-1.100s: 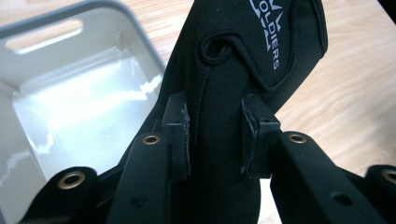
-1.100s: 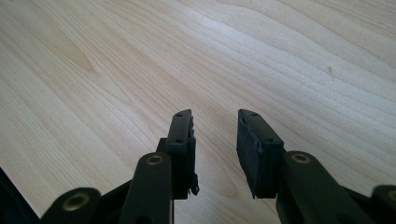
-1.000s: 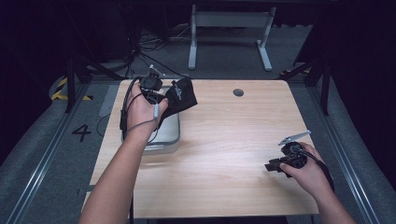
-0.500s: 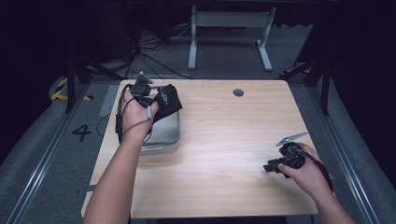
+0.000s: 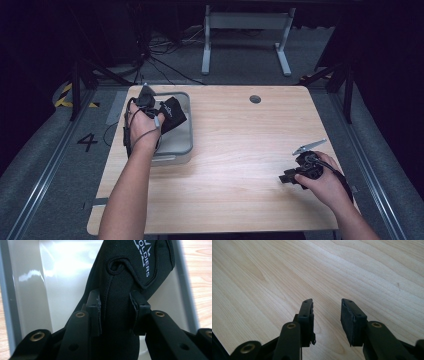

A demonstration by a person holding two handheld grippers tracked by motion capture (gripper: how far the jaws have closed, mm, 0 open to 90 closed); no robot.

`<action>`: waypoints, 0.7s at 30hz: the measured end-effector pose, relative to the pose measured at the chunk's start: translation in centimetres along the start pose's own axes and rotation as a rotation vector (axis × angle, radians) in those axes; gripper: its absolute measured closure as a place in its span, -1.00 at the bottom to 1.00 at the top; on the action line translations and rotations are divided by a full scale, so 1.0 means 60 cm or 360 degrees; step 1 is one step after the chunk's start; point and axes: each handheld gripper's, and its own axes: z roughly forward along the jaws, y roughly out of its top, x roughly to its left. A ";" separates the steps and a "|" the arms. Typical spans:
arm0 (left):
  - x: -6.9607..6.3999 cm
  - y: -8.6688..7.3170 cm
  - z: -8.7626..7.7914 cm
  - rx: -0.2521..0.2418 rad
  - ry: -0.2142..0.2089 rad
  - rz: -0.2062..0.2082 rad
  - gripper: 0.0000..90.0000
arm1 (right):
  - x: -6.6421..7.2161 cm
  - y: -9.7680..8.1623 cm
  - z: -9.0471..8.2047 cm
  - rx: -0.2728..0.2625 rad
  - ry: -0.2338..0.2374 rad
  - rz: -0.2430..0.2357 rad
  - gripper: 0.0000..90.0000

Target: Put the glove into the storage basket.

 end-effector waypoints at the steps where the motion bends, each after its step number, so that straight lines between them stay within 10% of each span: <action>1: 0.004 0.000 0.005 0.0004 0.0005 -0.0018 0.48 | 0.000 0.000 0.001 0.0004 0.0004 -0.0001 0.41; 9: 0.018 0.004 0.031 0.0033 0.0016 -0.0101 0.41 | 0.002 0.001 0.005 0.0012 0.0008 0.0000 0.40; 12: 0.015 0.001 0.035 -0.0005 0.0023 -0.0087 -0.04 | 0.000 0.001 0.003 0.0000 0.0004 0.0002 0.39; 21: 0.000 -0.010 0.012 -0.0060 0.0041 0.0023 -0.16 | 0.001 0.004 0.002 -0.0017 0.0001 -0.0008 0.38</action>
